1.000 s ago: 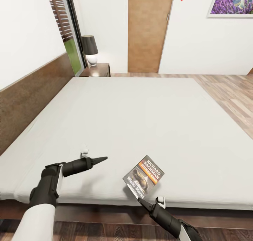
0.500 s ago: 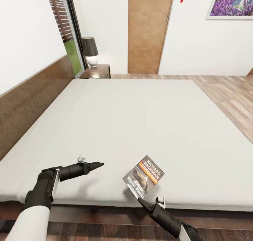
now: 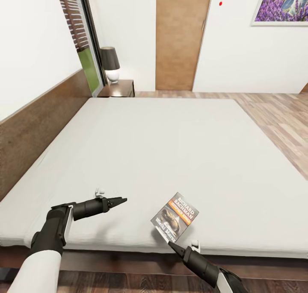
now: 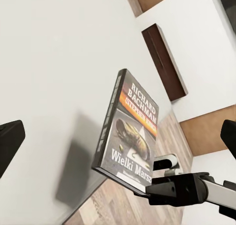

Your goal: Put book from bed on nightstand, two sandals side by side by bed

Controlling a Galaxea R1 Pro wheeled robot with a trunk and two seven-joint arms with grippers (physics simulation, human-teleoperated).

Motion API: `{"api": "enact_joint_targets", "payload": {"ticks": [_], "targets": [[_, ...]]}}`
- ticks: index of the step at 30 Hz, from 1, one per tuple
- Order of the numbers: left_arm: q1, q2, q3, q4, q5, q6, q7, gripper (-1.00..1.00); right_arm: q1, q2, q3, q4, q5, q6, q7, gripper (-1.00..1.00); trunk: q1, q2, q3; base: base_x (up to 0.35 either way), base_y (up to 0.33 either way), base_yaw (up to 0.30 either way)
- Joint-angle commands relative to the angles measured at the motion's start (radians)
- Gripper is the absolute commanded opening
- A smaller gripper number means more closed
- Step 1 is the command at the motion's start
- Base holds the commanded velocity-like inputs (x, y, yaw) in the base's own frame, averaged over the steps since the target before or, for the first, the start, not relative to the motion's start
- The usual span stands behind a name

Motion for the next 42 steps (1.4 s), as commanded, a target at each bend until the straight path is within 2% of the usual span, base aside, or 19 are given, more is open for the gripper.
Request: {"api": "enact_joint_targets", "payload": {"ticks": [1,31,42], "targets": [[-0.001,-0.001,0.003,-0.001,-0.010,0.011,-0.009,1.00,0.000,0.001,-0.005,0.000,0.001,0.009,0.004,-1.00,-0.004,0.007,0.003,0.000,0.000,0.000],[-0.001,-0.001,0.003,-0.001,-0.009,0.011,-0.009,1.00,0.000,0.002,-0.004,0.001,-0.001,0.008,0.009,-1.00,-0.119,0.217,0.097,0.000,0.000,0.000],[-0.001,-0.001,0.003,0.005,-0.009,0.011,-0.008,1.00,0.000,0.002,-0.005,0.003,-0.007,0.008,0.008,-1.00,-0.119,0.217,0.097,0.000,0.000,0.000]]}}
